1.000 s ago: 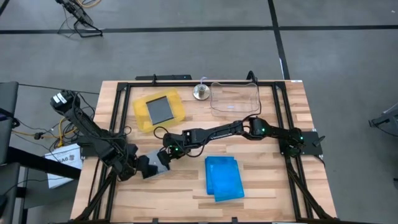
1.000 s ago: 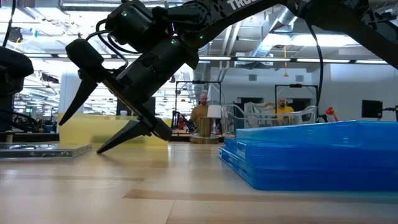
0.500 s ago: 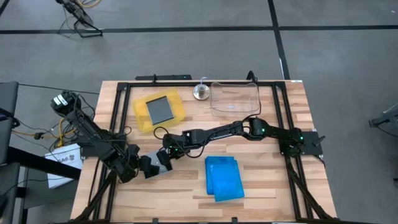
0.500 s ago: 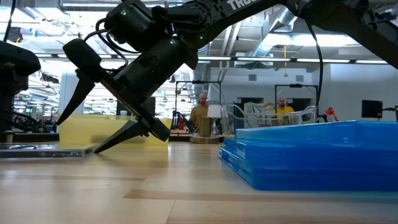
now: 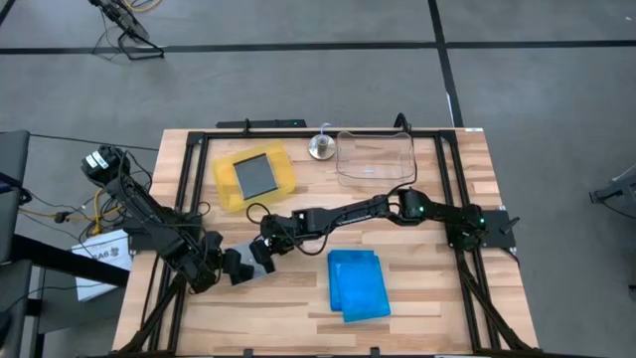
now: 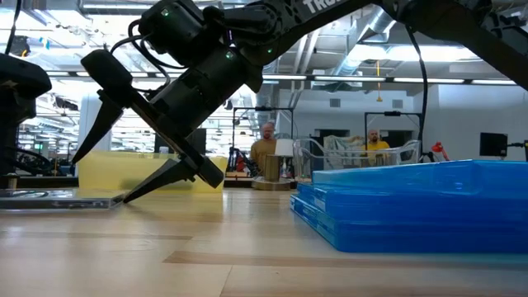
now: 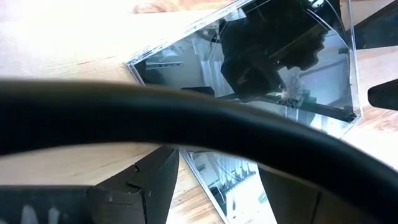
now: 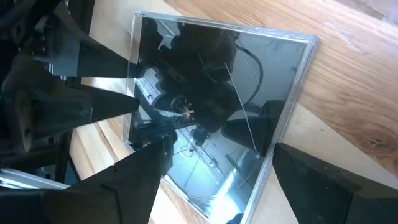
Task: Pick & place jewel cases by type
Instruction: Put the black CD case into the yellow bin
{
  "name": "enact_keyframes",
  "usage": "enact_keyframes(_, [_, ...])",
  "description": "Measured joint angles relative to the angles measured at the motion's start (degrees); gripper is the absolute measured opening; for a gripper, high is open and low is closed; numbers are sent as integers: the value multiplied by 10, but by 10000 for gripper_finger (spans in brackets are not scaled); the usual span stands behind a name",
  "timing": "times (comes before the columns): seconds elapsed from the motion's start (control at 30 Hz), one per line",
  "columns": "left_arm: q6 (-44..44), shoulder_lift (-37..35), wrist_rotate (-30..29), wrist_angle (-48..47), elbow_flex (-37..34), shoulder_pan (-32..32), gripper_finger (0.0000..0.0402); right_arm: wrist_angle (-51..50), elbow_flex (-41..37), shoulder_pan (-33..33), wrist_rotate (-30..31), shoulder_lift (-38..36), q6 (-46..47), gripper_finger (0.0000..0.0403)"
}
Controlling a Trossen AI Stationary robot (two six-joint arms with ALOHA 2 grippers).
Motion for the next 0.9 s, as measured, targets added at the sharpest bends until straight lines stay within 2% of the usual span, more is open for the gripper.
enact_keyframes(0.47, [36, 15, 8, -3, 4, -4, 209, 8, 0, -4, -50, 0, 10, 295])
enact_keyframes(0.77, [39, -4, 17, -32, 0, -30, 209, 22, 0, -13, -68, -1, 28, 295])
enact_keyframes(0.9, [39, -6, 25, -44, 0, -32, 209, -2, 3, -14, -64, -1, 6, 295])
